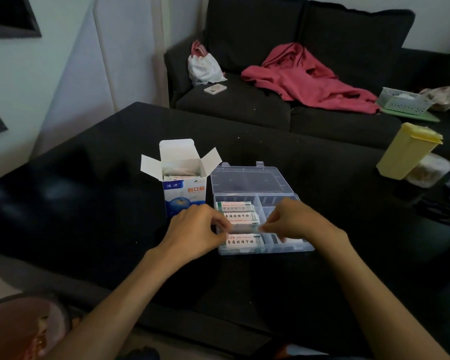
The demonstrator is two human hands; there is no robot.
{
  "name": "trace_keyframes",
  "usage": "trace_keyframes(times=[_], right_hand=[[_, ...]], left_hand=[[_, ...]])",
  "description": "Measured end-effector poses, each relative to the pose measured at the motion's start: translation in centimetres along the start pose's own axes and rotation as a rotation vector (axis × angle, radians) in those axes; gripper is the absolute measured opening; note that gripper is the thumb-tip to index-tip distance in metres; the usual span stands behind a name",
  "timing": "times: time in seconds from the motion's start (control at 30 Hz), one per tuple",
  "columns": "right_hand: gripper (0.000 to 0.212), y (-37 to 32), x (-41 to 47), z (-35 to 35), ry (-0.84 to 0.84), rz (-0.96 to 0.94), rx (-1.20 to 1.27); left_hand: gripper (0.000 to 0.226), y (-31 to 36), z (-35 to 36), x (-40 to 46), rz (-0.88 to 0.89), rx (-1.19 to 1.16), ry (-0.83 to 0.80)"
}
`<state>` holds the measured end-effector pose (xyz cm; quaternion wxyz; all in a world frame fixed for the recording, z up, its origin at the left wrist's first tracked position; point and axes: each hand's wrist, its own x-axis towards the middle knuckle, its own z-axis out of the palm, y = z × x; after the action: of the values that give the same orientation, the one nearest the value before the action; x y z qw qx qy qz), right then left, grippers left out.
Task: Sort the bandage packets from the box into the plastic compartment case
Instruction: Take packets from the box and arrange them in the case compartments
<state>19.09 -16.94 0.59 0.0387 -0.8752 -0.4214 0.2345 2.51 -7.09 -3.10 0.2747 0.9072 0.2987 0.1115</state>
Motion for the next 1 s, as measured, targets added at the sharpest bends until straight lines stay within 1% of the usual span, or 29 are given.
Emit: trace_keyframes(times=[0.03, 0.07, 0.13, 0.17, 0.2, 0.23, 0.27, 0.3, 0.37, 0.4, 0.47, 0.5, 0.53, 0.6, 0.67, 0.7, 0.77, 0.8, 0.87, 0.93, 0.97, 1.0], right_hand=[[0.024, 0.0, -0.2, -0.4, 0.036, -0.008, 0.03], [0.021, -0.1, -0.5, -0.9, 0.073, -0.025, 0.073], [0.016, -0.7, -1.0, -1.7, 0.17, -0.083, 0.182], [0.015, -1.2, -1.2, -2.0, 0.248, -0.134, 0.224], [0.015, -1.9, -1.2, -2.2, 0.336, -0.206, 0.254], [0.016, -2.7, -1.1, -2.3, 0.42, -0.289, 0.281], [0.021, -3.7, -0.8, -2.5, 0.49, -0.37, 0.303], [0.027, -4.7, -0.5, -2.6, 0.544, -0.434, 0.32], [0.039, -6.5, 0.6, -2.2, 0.584, -0.521, 0.29], [0.046, -7.1, 1.2, -1.6, 0.575, -0.541, 0.23], [0.055, -7.6, 2.4, 0.3, 0.533, -0.551, 0.103], [0.054, -7.6, 2.8, 1.3, 0.51, -0.54, 0.057], [0.049, -7.4, 3.1, 2.2, 0.497, -0.529, 0.035], [0.035, -7.2, 3.2, 3.2, 0.527, -0.528, 0.069], [0.026, -6.9, 3.1, 3.4, 0.577, -0.536, 0.091], [0.024, -6.6, 3.0, 3.4, 0.59, -0.539, 0.073], [0.026, -6.3, 2.6, 3.1, 0.589, -0.54, -0.001], [0.027, -6.4, 2.2, 3.0, 0.6, -0.534, -0.036], [0.033, -6.8, 1.4, 2.9, 0.711, -0.527, -0.068], [0.029, -7.5, 0.4, 2.5, 0.864, -0.549, -0.043], [0.023, -7.8, 0.0, 2.1, 0.865, -0.569, -0.021], [0.02, -8.3, -0.3, 1.6, 0.793, -0.592, -0.003]], left_hand=[[0.019, 0.1, -0.4, 0.0, -0.006, -0.024, 0.07], [0.017, 0.1, -1.0, -0.1, -0.019, -0.055, 0.181], [0.011, 0.1, -2.5, -0.4, -0.057, -0.125, 0.507], [0.01, -0.1, -3.3, -0.6, -0.069, -0.137, 0.67], [0.012, -0.4, -4.0, -0.8, -0.067, -0.107, 0.797], [0.016, -0.8, -4.5, -0.9, -0.057, -0.042, 0.877], [0.022, -1.5, -4.8, -0.9, -0.051, 0.045, 0.906], [0.028, -2.2, -5.1, -0.8, -0.061, 0.13, 0.878], [0.037, -3.6, -5.3, -0.6, -0.122, 0.267, 0.743], [0.039, -4.1, -5.1, -0.6, -0.159, 0.29, 0.675], [0.037, -5.1, -4.8, -0.6, -0.199, 0.258, 0.612], [0.035, -5.4, -4.7, -0.7, -0.207, 0.203, 0.613], [0.032, -5.4, -4.6, -0.8, -0.226, 0.128, 0.633], [0.024, -5.3, -4.9, -1.0, -0.316, -0.043, 0.699], [0.02, -5.5, -5.5, -0.9, -0.398, -0.205, 0.726], [0.024, -5.8, -5.5, -0.7, -0.423, -0.255, 0.694], [0.037, -6.2, -5.5, -0.5, -0.448, -0.36, 0.572], [0.037, -6.2, -5.5, -0.4, -0.437, -0.467, 0.53], [0.023, -5.8, -5.7, -0.4, -0.393, -0.7, 0.469], [0.014, -5.5, -5.8, -0.7, -0.371, -0.815, 0.418], [0.013, -5.4, -5.9, -0.8, -0.372, -0.843, 0.397], [0.013, -5.4, -6.0, -0.8, -0.374, -0.869, 0.378]])
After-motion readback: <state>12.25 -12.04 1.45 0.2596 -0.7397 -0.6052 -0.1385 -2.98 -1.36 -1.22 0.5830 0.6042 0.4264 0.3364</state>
